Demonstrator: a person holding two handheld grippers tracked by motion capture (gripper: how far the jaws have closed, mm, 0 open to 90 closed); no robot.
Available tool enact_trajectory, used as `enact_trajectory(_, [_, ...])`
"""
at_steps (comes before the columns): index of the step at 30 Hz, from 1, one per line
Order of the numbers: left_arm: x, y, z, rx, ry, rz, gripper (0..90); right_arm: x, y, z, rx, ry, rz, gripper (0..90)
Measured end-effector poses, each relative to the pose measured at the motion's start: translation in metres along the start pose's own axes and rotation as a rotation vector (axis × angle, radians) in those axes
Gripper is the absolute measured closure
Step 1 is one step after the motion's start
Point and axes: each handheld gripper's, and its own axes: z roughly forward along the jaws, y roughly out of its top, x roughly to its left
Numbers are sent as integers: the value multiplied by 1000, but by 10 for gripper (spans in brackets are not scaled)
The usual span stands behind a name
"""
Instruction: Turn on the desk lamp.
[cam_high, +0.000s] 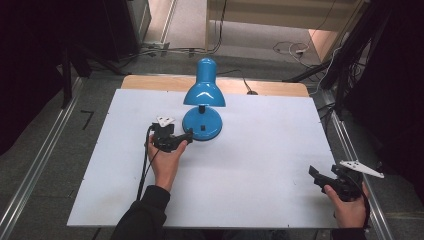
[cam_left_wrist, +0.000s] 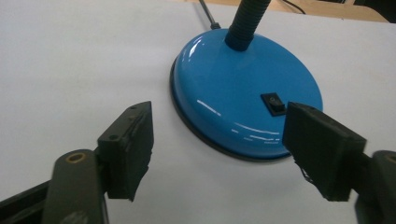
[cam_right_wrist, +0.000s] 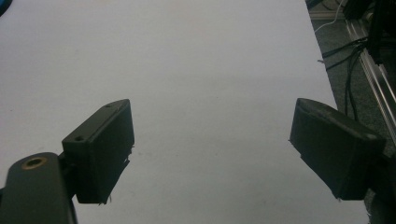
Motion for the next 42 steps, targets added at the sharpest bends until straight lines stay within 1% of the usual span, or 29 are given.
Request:
enact_trajectory(2, [-2, 2, 3, -3, -6, 12, 305, 0, 0, 0, 1, 3, -1, 125])
enact_trajectory(4, [-4, 3, 7, -6, -10, 12, 321, 0, 0, 0, -1, 3, -4, 125])
enact_trajectory(8, [-9, 5, 19, 7, -53, 23, 466, 0, 0, 0, 1, 4, -2, 125])
enact_trajectory(9, [-10, 5, 21, 18, -59, 27, 487, 0, 0, 0, 0, 5, -3, 125])
enact_trajectory(10, [-10, 5, 21, 18, -59, 27, 508, 0, 0, 1, 0, 7, -4, 125])
enact_trajectory(11, [-11, 5, 24, 20, -70, 27, 508, 0, 0, 1, 0, 7, -4, 125])
enact_trajectory(12, [-13, 6, 27, 17, -89, 32, 576, 0, 0, 1, 0, 8, -8, 125])
enact_trajectory(14, [-15, 8, 30, 15, -90, 41, 609, 0, 1, 1, 0, 9, -5, 125])
enact_trajectory(17, [-17, 10, 32, 10, -93, 45, 661, 0, 0, 1, 5, 8, -1, 126])
enact_trajectory(19, [-18, 11, 34, 9, -96, 45, 673, -1, 1, 1, 3, 9, -4, 127])
enact_trajectory(20, [-19, 12, 36, 14, -90, 53, 678, -1, 1, 1, 2, 9, -5, 127])
enact_trajectory(24, [-21, 14, 37, 10, -94, 59, 711, -1, 1, 2, 4, 10, -3, 127])
enact_trajectory(25, [-22, 14, 37, 11, -94, 63, 721, -1, 1, 2, 4, 10, -3, 127])
enact_trajectory(26, [-24, 16, 38, 13, -92, 80, 730, -1, 1, 2, 3, 11, -3, 127])
enact_trajectory(27, [-24, 16, 38, 13, -92, 80, 742, -1, 1, 2, 4, 10, -3, 127])
enact_trajectory(29, [-26, 18, 39, 16, -98, 83, 778, -1, 1, 2, 4, 11, -2, 127])
enact_trajectory(30, [-27, 19, 40, 20, -100, 91, 795, -1, 1, 2, 4, 11, -2, 127])
enact_trajectory(31, [-28, 20, 41, 18, -101, 92, 795, -1, 1, 2, 4, 11, -2, 127])
enact_trajectory(34, [-32, 22, 43, 27, -105, 109, 854, -1, 1, 2, 3, 11, -3, 127])
enact_trajectory(36, [-34, 22, 45, 33, -111, 109, 900, -1, 1, 2, 4, 13, -2, 127])
enact_trajectory(38, [-35, 21, 47, 32, -114, 101, 900, -2, 1, 2, 4, 14, -3, 127])
enact_trajectory(40, [-35, 20, 50, 57, -121, 111, 900, -2, 1, 2, 3, 14, -2, 129])
enact_trajectory(41, [-35, 20, 50, 57, -121, 111, 900, -2, 1, 2, 3, 14, -1, 130])
enact_trajectory(42, [-35, 19, 51, 68, -122, 113, 900, -2, 1, 2, 4, 13, 1, 130])
